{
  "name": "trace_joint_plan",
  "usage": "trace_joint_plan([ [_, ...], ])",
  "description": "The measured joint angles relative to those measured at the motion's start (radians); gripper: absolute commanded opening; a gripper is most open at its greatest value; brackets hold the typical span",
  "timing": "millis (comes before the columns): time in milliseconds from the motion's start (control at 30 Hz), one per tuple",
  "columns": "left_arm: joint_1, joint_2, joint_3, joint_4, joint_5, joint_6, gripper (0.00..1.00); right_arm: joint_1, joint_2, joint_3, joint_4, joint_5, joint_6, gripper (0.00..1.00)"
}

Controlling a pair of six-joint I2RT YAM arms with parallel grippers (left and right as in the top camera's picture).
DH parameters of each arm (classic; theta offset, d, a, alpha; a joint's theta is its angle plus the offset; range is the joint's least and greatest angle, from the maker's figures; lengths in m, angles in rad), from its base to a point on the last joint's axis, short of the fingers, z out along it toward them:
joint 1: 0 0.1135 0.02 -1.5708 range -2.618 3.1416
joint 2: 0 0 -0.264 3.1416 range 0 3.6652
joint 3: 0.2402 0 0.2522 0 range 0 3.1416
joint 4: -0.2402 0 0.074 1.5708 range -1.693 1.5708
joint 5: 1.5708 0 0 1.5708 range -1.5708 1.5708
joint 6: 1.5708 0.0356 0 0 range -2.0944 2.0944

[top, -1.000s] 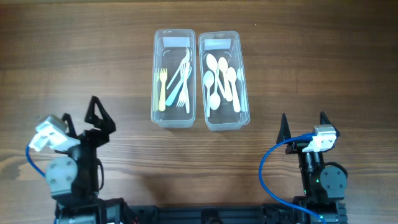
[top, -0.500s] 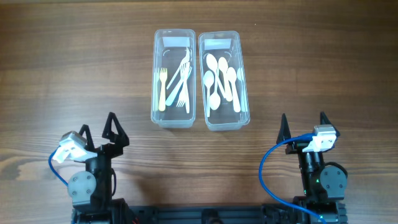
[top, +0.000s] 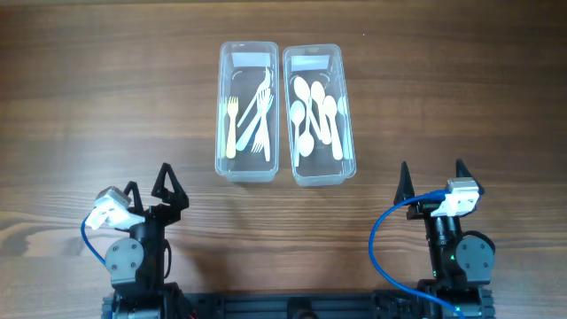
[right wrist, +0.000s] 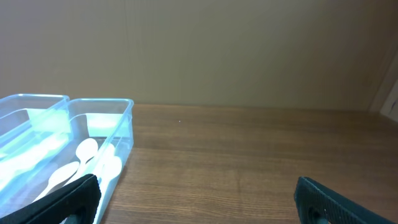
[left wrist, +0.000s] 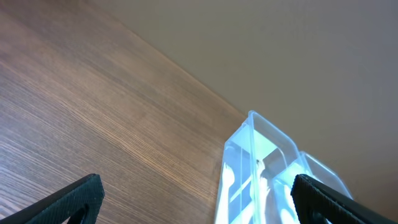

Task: Pack container

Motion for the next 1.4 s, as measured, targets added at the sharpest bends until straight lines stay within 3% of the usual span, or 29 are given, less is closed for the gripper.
trace_joint_plan([
  [67,0.000,0.000,0.000,0.000,0.000,0.053,1.00,0.000,0.000,0.000,0.000,0.000,0.000,1.00],
  [233,0.000,0.000,0.000,0.000,0.000,0.350,1.00,0.000,0.000,0.000,0.000,0.000,0.000,1.00],
  [367,0.000,0.000,0.000,0.000,0.000,0.447,1.00,0.000,0.000,0.000,0.000,0.000,0.000,1.00],
  [1400,0.000,0.000,0.000,0.000,0.000,0.490,1.00,0.000,0.000,0.000,0.000,0.000,0.000,1.00],
])
